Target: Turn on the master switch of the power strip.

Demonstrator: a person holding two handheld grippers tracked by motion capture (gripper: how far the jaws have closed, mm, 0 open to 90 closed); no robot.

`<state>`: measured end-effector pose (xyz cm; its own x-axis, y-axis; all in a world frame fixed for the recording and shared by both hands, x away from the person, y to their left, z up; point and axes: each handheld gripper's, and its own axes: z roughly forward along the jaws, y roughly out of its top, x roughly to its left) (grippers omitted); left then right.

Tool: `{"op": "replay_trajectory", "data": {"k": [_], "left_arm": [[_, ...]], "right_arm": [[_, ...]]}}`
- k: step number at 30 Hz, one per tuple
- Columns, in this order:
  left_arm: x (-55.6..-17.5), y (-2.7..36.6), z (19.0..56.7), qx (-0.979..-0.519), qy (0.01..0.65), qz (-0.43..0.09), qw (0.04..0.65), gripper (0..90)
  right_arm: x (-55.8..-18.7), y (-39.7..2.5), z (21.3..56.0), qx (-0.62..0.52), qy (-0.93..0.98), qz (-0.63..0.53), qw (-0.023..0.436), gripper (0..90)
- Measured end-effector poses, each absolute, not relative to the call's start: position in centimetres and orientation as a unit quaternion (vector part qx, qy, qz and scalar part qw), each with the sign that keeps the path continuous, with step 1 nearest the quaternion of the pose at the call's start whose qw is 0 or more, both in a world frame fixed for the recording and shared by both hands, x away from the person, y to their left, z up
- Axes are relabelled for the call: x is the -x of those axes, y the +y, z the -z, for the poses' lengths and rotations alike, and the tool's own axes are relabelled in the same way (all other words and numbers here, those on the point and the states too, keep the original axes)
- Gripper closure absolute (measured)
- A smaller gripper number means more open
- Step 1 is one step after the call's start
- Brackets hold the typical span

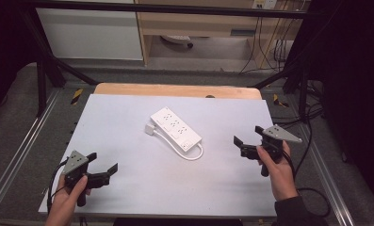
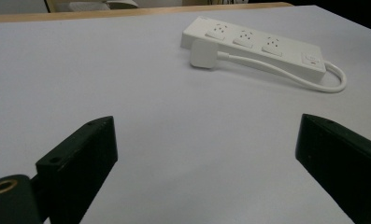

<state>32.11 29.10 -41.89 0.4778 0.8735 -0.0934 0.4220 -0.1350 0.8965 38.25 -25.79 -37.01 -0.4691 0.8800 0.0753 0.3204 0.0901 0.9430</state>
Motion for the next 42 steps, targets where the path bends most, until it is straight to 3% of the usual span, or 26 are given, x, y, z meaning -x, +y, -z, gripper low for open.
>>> {"op": "replay_trajectory", "data": {"k": [12,27,42], "left_arm": [[-32.0,29.3,41.8,-0.713,0.457,-0.234,0.478,5.6],[-31.9,29.4,41.8,-0.713,0.456,-0.233,0.479,5.6],[-31.9,29.2,41.8,-0.715,0.451,-0.234,0.481,5.6]], "right_arm": [[-36.8,-27.2,38.2,-0.444,0.675,-0.515,0.287,2.7],[-36.0,-28.5,42.1,-0.465,0.679,-0.494,0.281,3.0],[-36.8,-26.1,45.5,-0.456,0.727,-0.45,0.247,2.9]]}}
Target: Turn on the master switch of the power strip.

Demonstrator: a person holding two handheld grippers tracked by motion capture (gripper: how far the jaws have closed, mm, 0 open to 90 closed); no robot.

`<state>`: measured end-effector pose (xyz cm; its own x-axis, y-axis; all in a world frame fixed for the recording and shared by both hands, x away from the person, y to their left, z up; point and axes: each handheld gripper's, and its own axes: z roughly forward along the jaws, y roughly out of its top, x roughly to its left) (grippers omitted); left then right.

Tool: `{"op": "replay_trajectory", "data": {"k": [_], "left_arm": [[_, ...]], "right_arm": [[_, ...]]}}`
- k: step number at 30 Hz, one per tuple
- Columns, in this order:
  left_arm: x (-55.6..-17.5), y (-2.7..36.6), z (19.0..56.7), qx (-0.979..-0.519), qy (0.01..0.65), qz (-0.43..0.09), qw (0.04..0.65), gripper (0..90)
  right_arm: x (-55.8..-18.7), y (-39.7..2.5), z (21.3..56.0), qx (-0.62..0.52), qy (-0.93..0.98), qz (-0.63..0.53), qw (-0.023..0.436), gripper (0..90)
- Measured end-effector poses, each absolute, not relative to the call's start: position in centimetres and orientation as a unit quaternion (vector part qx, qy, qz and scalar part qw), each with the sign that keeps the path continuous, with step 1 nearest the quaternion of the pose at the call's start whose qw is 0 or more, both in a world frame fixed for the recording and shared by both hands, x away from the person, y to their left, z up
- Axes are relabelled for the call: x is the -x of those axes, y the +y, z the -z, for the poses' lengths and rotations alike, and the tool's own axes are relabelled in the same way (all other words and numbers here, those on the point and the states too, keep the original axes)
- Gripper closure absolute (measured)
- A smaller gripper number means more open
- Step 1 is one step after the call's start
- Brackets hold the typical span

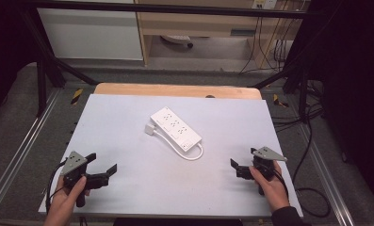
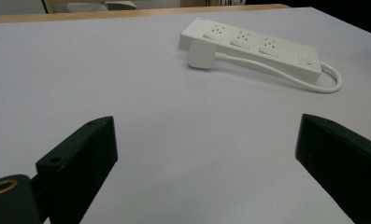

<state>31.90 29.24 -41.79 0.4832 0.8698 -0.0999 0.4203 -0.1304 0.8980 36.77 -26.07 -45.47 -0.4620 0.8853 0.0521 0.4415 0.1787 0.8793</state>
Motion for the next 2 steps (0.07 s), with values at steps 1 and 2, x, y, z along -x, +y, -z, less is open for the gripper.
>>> {"op": "replay_trajectory", "data": {"k": [1,2], "left_arm": [[-31.91,29.23,41.79,-0.715,0.451,-0.234,0.481,5.6],[-31.92,29.22,41.78,-0.715,0.451,-0.234,0.48,5.6]], "right_arm": [[-36.99,-25.87,45.62,-0.459,0.733,-0.436,0.247,2.9],[-37.19,-25.66,45.78,-0.464,0.738,-0.424,0.246,3.1]]}}
